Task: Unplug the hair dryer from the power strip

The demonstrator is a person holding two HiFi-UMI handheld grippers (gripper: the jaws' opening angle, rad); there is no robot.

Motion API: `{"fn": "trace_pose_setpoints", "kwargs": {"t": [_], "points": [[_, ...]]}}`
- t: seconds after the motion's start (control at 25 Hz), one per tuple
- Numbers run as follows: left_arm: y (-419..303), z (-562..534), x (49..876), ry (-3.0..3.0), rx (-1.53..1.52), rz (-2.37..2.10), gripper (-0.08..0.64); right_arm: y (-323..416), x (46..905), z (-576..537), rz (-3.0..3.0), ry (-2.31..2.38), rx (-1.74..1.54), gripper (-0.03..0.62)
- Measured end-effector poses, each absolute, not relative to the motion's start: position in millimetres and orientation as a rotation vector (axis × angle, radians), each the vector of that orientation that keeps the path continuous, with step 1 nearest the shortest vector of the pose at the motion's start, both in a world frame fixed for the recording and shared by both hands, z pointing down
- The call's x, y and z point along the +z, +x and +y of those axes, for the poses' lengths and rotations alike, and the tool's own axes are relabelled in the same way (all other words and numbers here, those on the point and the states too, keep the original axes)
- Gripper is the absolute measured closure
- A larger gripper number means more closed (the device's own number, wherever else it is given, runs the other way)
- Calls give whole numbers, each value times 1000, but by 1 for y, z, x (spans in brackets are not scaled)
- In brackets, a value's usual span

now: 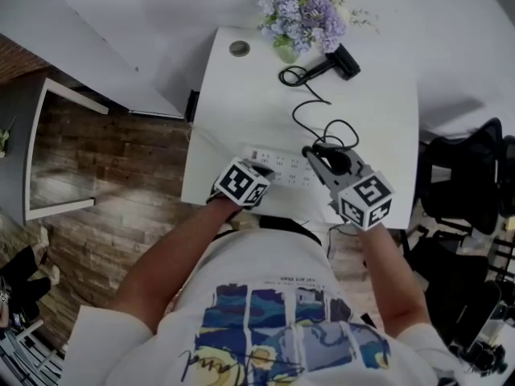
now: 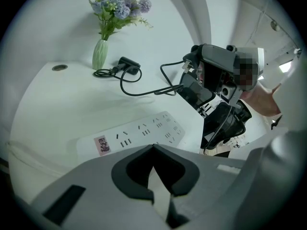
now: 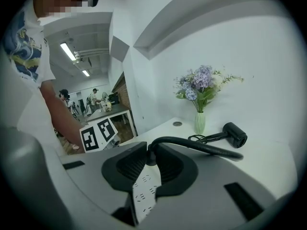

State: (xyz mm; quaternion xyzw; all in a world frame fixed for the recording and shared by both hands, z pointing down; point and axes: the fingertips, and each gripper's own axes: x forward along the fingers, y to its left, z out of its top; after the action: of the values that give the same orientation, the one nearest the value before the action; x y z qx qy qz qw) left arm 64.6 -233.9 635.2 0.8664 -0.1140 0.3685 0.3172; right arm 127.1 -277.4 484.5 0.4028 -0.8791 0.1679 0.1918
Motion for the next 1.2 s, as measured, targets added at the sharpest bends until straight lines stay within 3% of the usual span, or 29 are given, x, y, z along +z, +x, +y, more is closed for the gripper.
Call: {"fn": "trace_pose_setpoints", "kwargs": {"t": [1.2], "points": [[65,-232,634,2278,975,-287,560,143,469,-265,-2472,1228,487,532]]}}
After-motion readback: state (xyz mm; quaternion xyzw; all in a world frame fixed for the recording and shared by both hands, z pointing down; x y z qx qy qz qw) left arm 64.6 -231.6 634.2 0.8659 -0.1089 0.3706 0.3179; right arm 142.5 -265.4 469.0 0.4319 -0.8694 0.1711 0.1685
